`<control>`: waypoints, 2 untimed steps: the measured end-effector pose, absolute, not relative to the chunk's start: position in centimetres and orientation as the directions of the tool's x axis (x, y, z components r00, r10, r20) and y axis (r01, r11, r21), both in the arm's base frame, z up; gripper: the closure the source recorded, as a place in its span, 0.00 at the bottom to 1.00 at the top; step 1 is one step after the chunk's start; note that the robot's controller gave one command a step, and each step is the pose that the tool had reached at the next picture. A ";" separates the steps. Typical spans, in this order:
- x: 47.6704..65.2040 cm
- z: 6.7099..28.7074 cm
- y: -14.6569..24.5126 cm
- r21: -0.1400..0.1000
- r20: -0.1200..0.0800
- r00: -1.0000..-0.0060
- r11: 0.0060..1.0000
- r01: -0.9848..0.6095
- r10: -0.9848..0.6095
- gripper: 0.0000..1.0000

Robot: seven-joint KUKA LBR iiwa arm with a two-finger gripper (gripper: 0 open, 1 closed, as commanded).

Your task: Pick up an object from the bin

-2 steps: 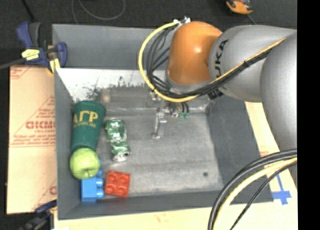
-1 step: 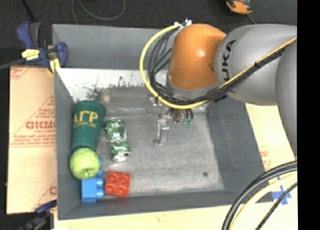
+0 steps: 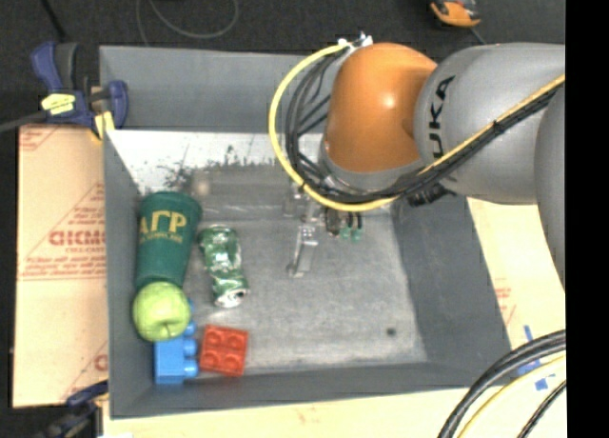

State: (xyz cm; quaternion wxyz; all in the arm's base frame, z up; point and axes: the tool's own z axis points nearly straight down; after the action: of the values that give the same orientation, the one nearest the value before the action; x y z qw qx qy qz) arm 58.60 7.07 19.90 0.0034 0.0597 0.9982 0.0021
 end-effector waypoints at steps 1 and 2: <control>58.6 14.7 8.8 0.000 -0.011 -0.999 0.999 0.045 0.045 0.00; 58.2 10.2 14.4 0.001 -0.003 -0.996 0.996 0.093 0.093 0.00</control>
Offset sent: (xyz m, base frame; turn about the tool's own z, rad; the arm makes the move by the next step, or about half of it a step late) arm -0.0075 0.0930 -0.1106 -0.0134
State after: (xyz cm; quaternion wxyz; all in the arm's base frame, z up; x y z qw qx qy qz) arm 58.21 14.40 10.24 0.0014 0.0465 0.9989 0.0004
